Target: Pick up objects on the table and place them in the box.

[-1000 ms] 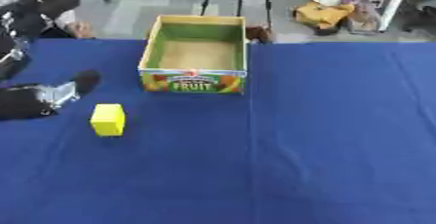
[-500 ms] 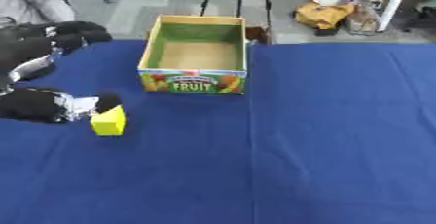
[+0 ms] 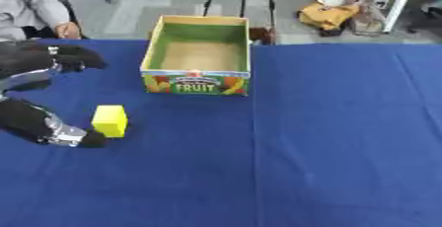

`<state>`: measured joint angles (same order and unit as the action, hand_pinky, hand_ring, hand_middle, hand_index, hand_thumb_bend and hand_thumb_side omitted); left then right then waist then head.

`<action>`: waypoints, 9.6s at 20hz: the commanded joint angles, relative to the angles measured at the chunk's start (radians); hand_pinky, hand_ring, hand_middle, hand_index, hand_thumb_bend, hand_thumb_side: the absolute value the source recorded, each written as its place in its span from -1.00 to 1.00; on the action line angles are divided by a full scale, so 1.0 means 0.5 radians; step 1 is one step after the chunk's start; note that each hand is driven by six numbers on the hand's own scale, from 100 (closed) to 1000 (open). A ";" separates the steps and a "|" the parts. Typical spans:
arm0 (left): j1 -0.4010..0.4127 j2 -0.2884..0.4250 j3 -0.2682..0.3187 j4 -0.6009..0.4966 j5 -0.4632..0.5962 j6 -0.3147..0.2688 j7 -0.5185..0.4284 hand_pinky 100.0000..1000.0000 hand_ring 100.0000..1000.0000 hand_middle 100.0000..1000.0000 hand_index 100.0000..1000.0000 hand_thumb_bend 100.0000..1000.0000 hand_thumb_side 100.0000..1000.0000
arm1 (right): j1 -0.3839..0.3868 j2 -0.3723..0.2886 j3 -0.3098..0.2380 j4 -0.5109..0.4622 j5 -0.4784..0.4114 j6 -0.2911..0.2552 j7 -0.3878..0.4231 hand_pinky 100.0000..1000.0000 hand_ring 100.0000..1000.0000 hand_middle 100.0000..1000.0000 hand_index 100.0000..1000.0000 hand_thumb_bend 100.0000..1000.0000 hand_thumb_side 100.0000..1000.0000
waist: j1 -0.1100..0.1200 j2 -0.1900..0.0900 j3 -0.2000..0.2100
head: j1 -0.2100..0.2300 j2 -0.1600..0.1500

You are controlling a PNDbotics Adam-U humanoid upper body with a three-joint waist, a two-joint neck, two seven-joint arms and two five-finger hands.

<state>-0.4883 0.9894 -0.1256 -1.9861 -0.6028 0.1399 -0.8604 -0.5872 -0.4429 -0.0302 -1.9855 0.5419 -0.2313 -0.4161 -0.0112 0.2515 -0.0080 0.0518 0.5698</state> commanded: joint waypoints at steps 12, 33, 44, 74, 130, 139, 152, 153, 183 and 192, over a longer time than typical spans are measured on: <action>-0.152 0.128 -0.143 0.189 -0.013 0.180 -0.093 0.56 0.66 0.86 1.00 0.44 0.49 | -0.039 -0.031 -0.005 -0.029 -0.020 -0.002 0.012 0.51 0.68 0.56 0.73 -1.00 0.75 | -0.008 -0.025 -0.032 | 0.073 -0.053; -0.512 -0.088 -0.346 0.972 -0.305 -0.046 0.093 0.50 0.62 0.97 1.00 0.15 0.11 | -0.048 -0.006 -0.010 -0.029 -0.030 0.003 0.007 0.51 0.68 0.55 0.72 -1.00 0.76 | -0.029 0.012 -0.062 | 0.104 -0.105; -0.587 -0.159 -0.431 1.207 -0.333 -0.194 0.093 0.50 0.62 0.96 1.00 0.08 0.05 | -0.056 0.006 -0.012 -0.029 -0.037 0.002 0.000 0.51 0.68 0.54 0.72 -1.00 0.77 | -0.041 0.029 -0.075 | 0.118 -0.123; -0.774 -0.313 -0.468 1.568 -0.457 -0.459 -0.056 0.48 0.60 0.85 1.00 -0.22 -0.03 | -0.070 0.025 -0.020 -0.029 -0.043 0.018 -0.021 0.51 0.68 0.53 0.72 -1.00 0.79 | -0.034 0.090 -0.100 | 0.163 -0.144; -0.840 -0.253 -0.383 1.380 -0.408 -0.328 0.063 0.26 0.31 0.30 0.57 -0.93 0.17 | -0.062 0.049 -0.035 -0.029 -0.031 0.059 -0.059 0.52 0.68 0.53 0.72 -1.00 0.81 | -0.032 0.053 -0.096 | 0.156 -0.135; -0.912 -0.203 -0.323 1.175 -0.348 -0.260 0.044 0.25 0.28 0.26 0.55 -1.00 0.18 | -0.057 0.041 -0.032 -0.029 -0.032 0.056 -0.057 0.52 0.68 0.53 0.72 -1.00 0.81 | -0.020 0.035 -0.084 | 0.144 -0.127; -1.219 -0.332 -0.264 1.246 -0.421 -0.230 0.047 0.25 0.27 0.24 0.54 -1.00 0.20 | -0.054 0.029 -0.022 -0.029 -0.033 0.050 -0.044 0.52 0.69 0.53 0.72 -1.00 0.80 | 0.008 0.014 -0.096 | 0.152 -0.125; -1.262 -0.368 -0.256 1.275 -0.432 -0.228 0.050 0.24 0.26 0.22 0.53 -1.00 0.20 | -0.058 0.029 -0.020 -0.029 -0.034 0.048 -0.043 0.52 0.69 0.53 0.72 -1.00 0.80 | 0.012 0.018 -0.104 | 0.159 -0.127; -1.690 -0.897 0.005 2.269 -1.181 -0.256 0.477 0.21 0.22 0.17 0.49 -1.00 0.13 | -0.189 0.033 -0.016 -0.029 -0.057 0.040 -0.047 0.51 0.68 0.51 0.72 -1.00 0.82 | 0.063 0.255 -0.321 | 0.373 -0.335; -1.693 -0.955 0.060 2.408 -1.338 -0.252 0.600 0.21 0.23 0.18 0.53 -1.00 0.11 | -0.209 0.048 -0.017 -0.029 -0.061 0.046 -0.053 0.51 0.68 0.51 0.72 -1.00 0.83 | 0.064 0.303 -0.360 | 0.389 -0.362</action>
<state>-1.3062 0.4986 -0.1074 -0.7775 -1.2624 0.0137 -0.5715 -0.6775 -0.4081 -0.0350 -1.9855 0.5170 -0.2099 -0.4402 0.0231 0.4256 -0.1874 0.2438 0.4020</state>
